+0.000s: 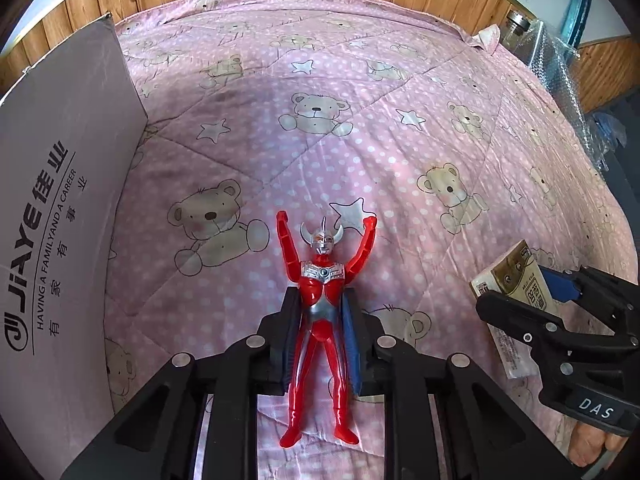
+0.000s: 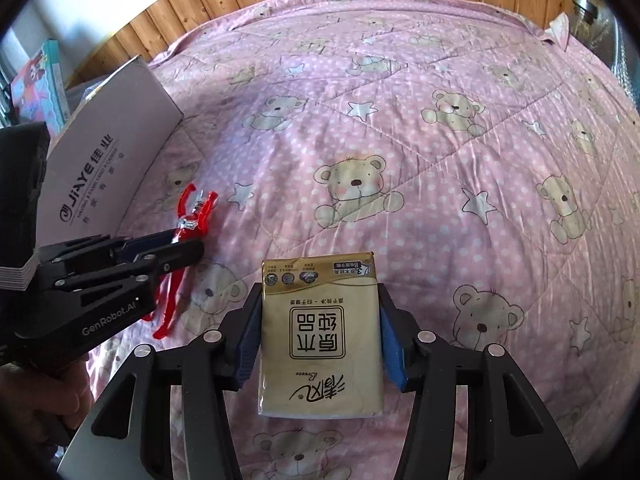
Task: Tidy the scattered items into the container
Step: 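Lift the tissue pack and red figure and carry both toward the white box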
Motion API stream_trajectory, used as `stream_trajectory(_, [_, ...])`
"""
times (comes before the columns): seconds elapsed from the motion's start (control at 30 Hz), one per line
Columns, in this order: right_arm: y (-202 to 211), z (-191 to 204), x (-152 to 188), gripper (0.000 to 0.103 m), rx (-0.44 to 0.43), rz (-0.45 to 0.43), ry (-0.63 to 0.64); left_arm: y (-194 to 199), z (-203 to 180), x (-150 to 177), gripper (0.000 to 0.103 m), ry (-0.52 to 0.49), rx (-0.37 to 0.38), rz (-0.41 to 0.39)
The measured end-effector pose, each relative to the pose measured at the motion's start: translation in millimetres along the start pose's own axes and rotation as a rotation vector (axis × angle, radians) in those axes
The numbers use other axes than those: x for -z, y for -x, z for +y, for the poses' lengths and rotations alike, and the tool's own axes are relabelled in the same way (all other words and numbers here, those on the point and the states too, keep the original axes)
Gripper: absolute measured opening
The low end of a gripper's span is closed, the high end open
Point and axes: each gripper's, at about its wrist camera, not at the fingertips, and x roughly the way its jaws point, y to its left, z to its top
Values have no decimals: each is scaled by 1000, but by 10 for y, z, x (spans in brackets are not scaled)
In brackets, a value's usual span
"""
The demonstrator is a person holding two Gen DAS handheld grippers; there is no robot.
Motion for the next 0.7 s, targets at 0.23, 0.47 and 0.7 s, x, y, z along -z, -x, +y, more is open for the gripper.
stream_trajectory(0.23, [180,98,155,54,-1,-7,-19,211,-67,55,21,-7,33,-26])
stream_trajectory(0.47, [366,218,280,54,3,-29,-17,478,-67,128,21,2,62,-69])
stream_trajectory(0.7, [526,404,363,54,4,-54,0,762,-15,225,20,17,89,-120])
